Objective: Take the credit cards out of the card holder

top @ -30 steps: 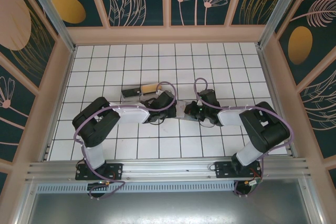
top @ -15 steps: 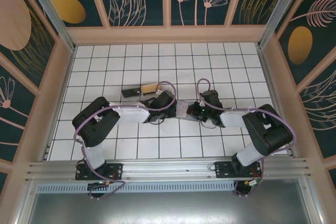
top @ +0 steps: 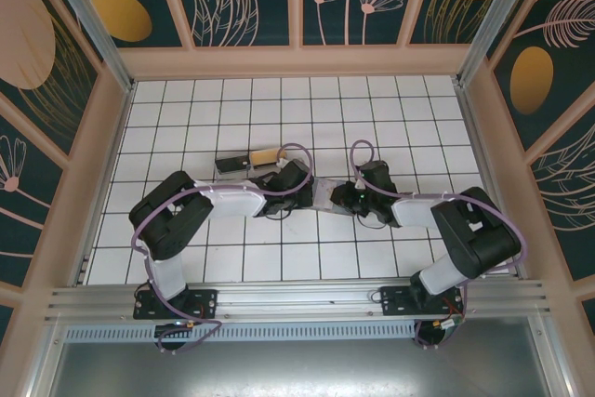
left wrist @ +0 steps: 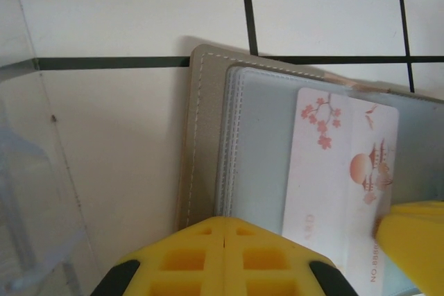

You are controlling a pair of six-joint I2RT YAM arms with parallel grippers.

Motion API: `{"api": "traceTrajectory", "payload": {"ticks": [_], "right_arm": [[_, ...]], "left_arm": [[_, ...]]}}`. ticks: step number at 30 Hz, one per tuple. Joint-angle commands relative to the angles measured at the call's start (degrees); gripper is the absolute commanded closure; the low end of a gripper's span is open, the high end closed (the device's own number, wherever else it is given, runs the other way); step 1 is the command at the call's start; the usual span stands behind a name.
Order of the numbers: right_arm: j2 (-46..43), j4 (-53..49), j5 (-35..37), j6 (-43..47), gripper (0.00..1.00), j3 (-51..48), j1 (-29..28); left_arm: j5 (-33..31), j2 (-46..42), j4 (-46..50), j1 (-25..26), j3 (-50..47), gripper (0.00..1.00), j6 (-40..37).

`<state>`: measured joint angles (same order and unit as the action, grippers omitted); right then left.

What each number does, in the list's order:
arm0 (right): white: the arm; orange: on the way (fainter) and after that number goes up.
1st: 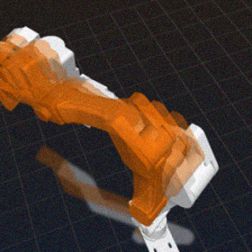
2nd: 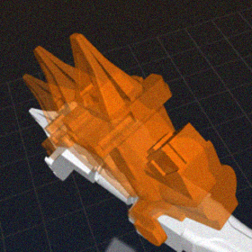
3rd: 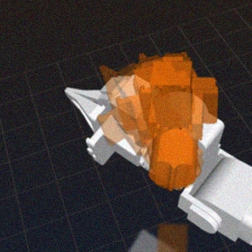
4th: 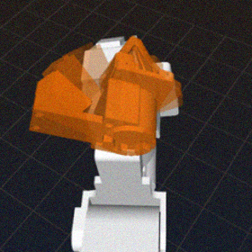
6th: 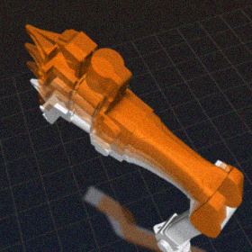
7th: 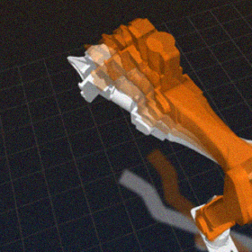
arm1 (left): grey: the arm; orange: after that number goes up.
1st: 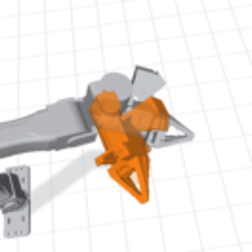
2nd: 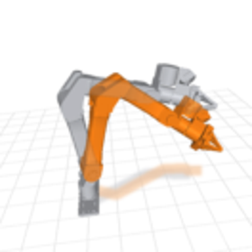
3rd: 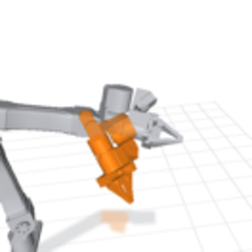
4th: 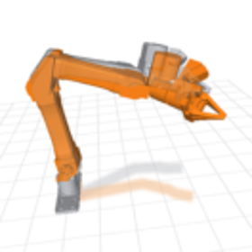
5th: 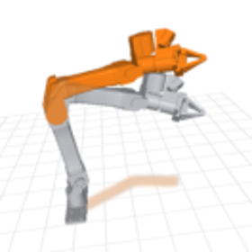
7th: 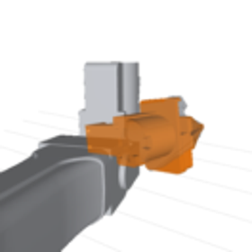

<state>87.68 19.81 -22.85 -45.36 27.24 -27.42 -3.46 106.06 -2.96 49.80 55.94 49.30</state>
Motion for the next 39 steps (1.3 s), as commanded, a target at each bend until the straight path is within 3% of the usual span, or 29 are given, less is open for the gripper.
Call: {"api": "traceTrajectory", "payload": {"ticks": [1, 10, 21, 31, 36, 39], "right_arm": [[1.7, 2.7, -1.7, -0.3, 0.82, -0.3, 0.1], [-1.1, -1.4, 0.7, 1.0, 1.0, -0.9, 1.5], [-7.6, -7.3, 0.2, 5.1, 1.0, -4.3, 6.6], [-19.2, -15.2, 0.5, 9.0, 1.0, -6.2, 11.0], [-24.9, -18.8, 1.1, 10.7, 1.0, -4.4, 11.1], [-27.5, -21.3, 2.3, 12.4, 1.0, -2.0, 10.6]], "left_arm": [[0.9, 1.7, 2.4, -0.1, 1.2, 0.92, -0.2], [0.2, 1.3, 3.0, -0.1, 1.0, 0.93, -0.2], [0.0, 1.1, 3.0, -0.1, 0.5, 0.93, 0.3], [0.1, 0.1, 3.0, -0.1, 1.1, 0.92, 0.0], [0.3, -3.3, 3.0, -0.1, 1.9, 0.78, -1.1], [-0.4, -7.4, 3.2, 0.0, 2.0, 0.57, -1.9]]}}
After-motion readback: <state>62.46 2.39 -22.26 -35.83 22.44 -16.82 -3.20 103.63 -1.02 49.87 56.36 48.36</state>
